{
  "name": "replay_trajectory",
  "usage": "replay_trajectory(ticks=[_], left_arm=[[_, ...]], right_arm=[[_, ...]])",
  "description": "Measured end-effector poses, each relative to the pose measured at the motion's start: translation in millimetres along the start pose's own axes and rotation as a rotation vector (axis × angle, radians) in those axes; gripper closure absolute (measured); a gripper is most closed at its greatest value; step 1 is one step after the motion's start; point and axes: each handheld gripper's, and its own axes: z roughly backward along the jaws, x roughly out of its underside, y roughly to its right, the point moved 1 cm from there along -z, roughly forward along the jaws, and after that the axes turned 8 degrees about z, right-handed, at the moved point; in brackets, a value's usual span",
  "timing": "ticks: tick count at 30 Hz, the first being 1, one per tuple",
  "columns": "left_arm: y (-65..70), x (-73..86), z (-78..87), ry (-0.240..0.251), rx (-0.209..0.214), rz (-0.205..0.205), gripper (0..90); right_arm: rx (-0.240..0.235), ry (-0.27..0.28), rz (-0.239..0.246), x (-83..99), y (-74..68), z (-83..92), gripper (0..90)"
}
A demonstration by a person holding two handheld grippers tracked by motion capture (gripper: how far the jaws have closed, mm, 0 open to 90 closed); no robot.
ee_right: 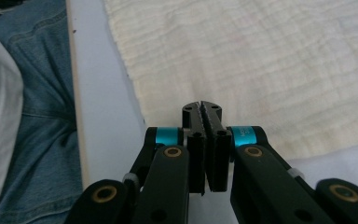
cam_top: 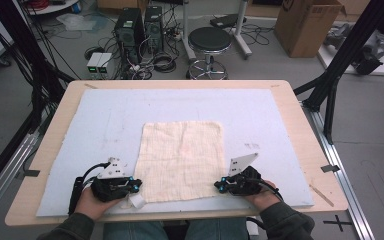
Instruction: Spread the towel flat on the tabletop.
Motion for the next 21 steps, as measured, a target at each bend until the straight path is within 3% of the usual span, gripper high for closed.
replay_trajectory(ticks=[5,10,15,21], left_arm=[[0.6,0.5,0.7,-0.007,0.014,-0.011,86.0],[0.0,0.1,2.4,0.007,0.036,0.003,84.4],[-1.4,-3.1,7.5,0.05,0.039,0.021,76.9],[-5.5,-6.5,13.2,0.104,0.036,0.058,70.7]], right_arm=[[-0.016,0.006,-0.007,1.9,-2.9,3.2,88.9],[-0.026,0.023,-0.017,4.4,-4.8,5.4,88.1],[-0.015,0.09,-0.068,4.7,2.0,10.3,74.7],[0.039,0.14,-0.125,3.5,11.2,13.0,61.4]])
